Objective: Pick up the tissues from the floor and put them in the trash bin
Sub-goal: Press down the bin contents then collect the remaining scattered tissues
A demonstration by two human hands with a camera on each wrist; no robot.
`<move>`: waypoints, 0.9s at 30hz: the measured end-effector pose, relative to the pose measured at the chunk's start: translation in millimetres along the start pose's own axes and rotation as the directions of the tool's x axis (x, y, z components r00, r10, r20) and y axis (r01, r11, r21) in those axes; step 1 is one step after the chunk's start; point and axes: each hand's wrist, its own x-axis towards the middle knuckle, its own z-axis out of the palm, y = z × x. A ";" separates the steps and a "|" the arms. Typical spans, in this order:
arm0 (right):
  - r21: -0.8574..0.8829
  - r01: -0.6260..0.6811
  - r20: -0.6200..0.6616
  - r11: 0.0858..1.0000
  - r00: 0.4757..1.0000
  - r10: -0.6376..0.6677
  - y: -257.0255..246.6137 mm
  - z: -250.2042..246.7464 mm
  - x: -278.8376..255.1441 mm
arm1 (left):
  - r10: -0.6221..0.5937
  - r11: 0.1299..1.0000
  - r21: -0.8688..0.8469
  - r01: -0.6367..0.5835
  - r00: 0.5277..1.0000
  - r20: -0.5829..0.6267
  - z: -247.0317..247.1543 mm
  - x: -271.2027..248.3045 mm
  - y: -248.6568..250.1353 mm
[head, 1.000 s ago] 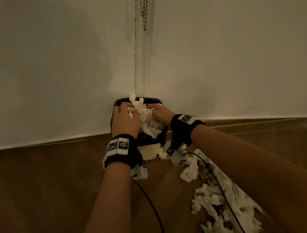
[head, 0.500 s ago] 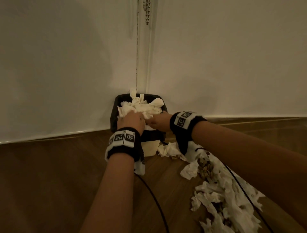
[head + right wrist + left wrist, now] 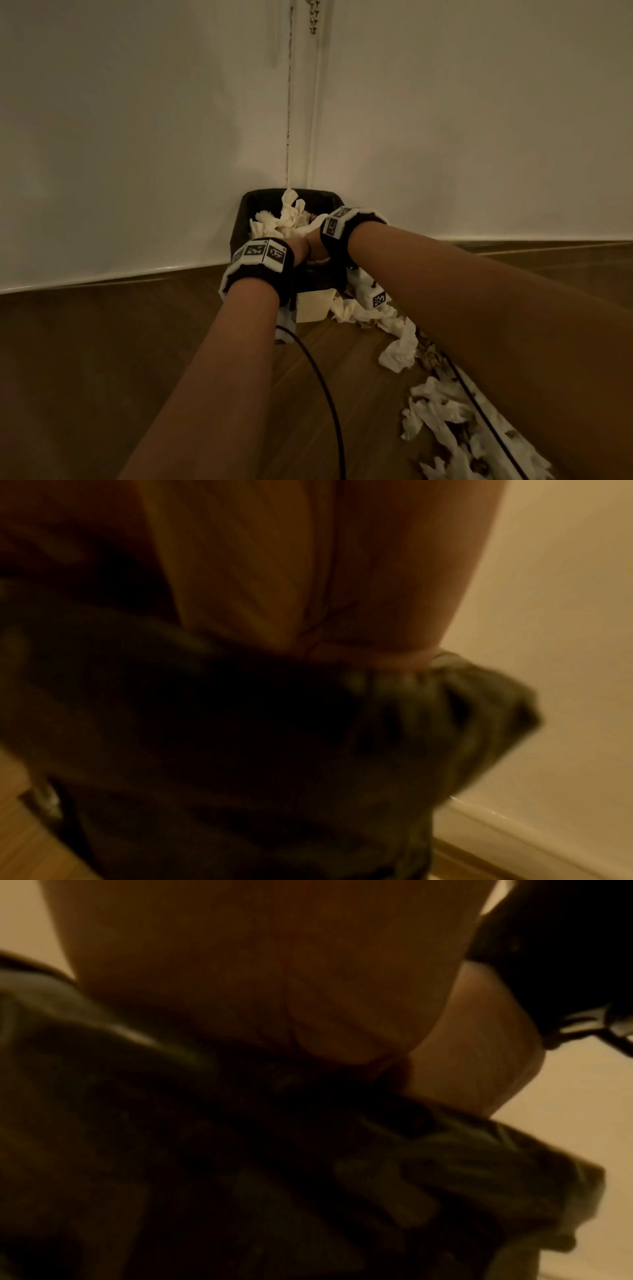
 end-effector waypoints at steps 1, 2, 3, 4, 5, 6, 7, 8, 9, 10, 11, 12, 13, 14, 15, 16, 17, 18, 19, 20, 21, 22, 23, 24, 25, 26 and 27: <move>0.065 -0.014 0.075 0.998 0.997 0.009 6.5 -4.3 -6.8 | 0.030 0.999 -0.013 -0.030 0.999 -0.022 -2.9 -6.3 0.1; -0.037 0.023 -0.096 0.999 0.995 -0.027 4.3 -1.0 -4.4 | 0.030 0.999 -0.029 -0.031 0.998 -0.046 -6.2 -13.4 -1.1; 0.102 0.013 -0.120 0.995 0.993 -0.001 6.4 -3.2 -7.4 | 0.016 0.998 -0.057 -0.021 0.996 -0.093 -11.1 -24.8 -1.5; 0.142 0.114 -0.170 0.983 0.981 -0.089 14.4 -7.8 -11.0 | -0.019 0.994 -0.107 0.002 0.988 -0.153 -16.8 -37.1 -0.2; 0.134 0.168 -0.189 0.977 0.972 -0.141 16.7 -11.6 -20.2 | -0.075 0.982 -0.188 0.033 0.972 -0.222 -21.4 -50.8 1.3; 0.180 0.199 -0.219 0.963 0.963 -0.158 18.9 -12.0 -27.1 | -0.146 0.957 -0.284 0.059 0.943 -0.298 -24.1 -63.0 3.6; 0.219 0.230 -0.261 0.948 0.950 -0.170 20.0 -11.6 -30.4 | -0.201 0.928 -0.369 0.048 0.900 -0.387 -23.7 -74.9 6.9; 0.292 0.281 -0.337 0.914 0.925 -0.177 22.1 -7.8 -34.9 | -0.239 0.904 -0.427 0.014 0.845 -0.479 -20.9 -87.1 10.6; 0.362 0.339 -0.414 0.869 0.893 -0.176 26.4 -3.4 -43.1 | -0.266 0.887 -0.460 -0.033 0.778 -0.569 -18.5 -98.7 15.8; 0.404 0.395 -0.502 0.825 0.850 -0.161 32.8 2.4 -51.7 | -0.294 0.869 -0.487 -0.089 0.699 -0.652 -14.6 -107.2 20.4; 0.440 0.422 -0.564 0.793 0.816 -0.122 41.3 8.9 -62.8 | -0.321 0.847 -0.511 -0.148 0.625 -0.712 -12.2 -115.6 26.4; 0.488 0.436 -0.601 0.756 0.796 -0.071 48.1 15.3 -69.5 | -0.341 0.827 -0.526 -0.197 0.567 -0.749 -9.3 -123.6 33.3; 0.531 0.440 -0.617 0.724 0.787 -0.025 54.9 23.6 -76.5 | -0.346 0.817 -0.526 -0.238 0.528 -0.775 -6.0 -130.6 41.0; 0.565 0.447 -0.629 0.694 0.777 0.011 59.2 32.7 -84.7 | -0.333 0.813 -0.512 -0.276 0.501 -0.799 -2.0 -136.8 49.9; 0.591 0.446 -0.633 0.672 0.773 0.043 63.0 42.3 -93.3 | -0.302 0.814 -0.487 -0.316 0.485 -0.820 3.2 -141.6 60.1; 0.618 0.447 -0.633 0.647 0.770 0.073 68.9 53.7 -101.6 | -0.258 0.815 -0.453 -0.361 0.474 -0.842 9.2 -146.8 72.7; 0.643 0.440 -0.626 0.627 0.773 0.100 76.0 66.7 -108.4 | -0.209 0.815 -0.413 -0.406 0.460 -0.863 15.5 -150.7 86.2; 0.667 0.422 -0.612 0.614 0.780 0.130 83.0 81.0 -114.1 | -0.159 0.814 -0.375 -0.443 0.452 -0.878 23.0 -153.5 100.6; 0.679 0.387 -0.594 0.624 0.789 0.157 89.1 96.3 -120.3 | -0.107 0.811 -0.343 -0.474 0.456 -0.883 31.4 -155.1 115.0; 0.679 0.342 -0.572 0.649 0.801 0.176 95.3 112.3 -124.7 | -0.055 0.803 -0.323 -0.500 0.477 -0.877 40.8 -156.1 129.0; 0.675 0.293 -0.546 0.677 0.816 0.191 101.4 129.1 -128.5 | -0.001 0.790 -0.315 -0.526 0.512 -0.859 51.0 -156.3 142.3; 0.685 0.251 -0.518 0.684 0.828 0.216 107.5 147.0 -132.8 | 0.053 0.770 -0.318 -0.553 0.552 -0.832 62.2 -156.1 154.9; 0.715 0.209 -0.482 0.667 0.838 0.254 112.7 164.5 -137.5 | 0.107 0.745 -0.330 -0.579 0.592 -0.799 73.4 -155.6 165.8; 0.754 0.172 -0.443 0.634 0.846 0.296 117.6 182.7 -142.0 | 0.165 0.723 -0.346 -0.598 0.636 -0.754 85.2 -154.7 175.9; 0.791 0.134 -0.398 0.597 0.854 0.335 122.1 201.5 -146.5 | 0.228 0.716 -0.356 -0.601 0.683 -0.694 97.9 -153.5 185.2; 0.823 0.092 -0.348 0.560 0.861 0.370 125.8 219.8 -150.9 | 0.293 0.728 -0.349 -0.590 0.729 -0.619 110.7 -152.2 193.4; 0.847 0.047 -0.297 0.529 0.868 0.398 128.3 237.5 -154.8 | 0.355 0.752 -0.324 -0.574 0.766 -0.536 123.9 -150.2 200.4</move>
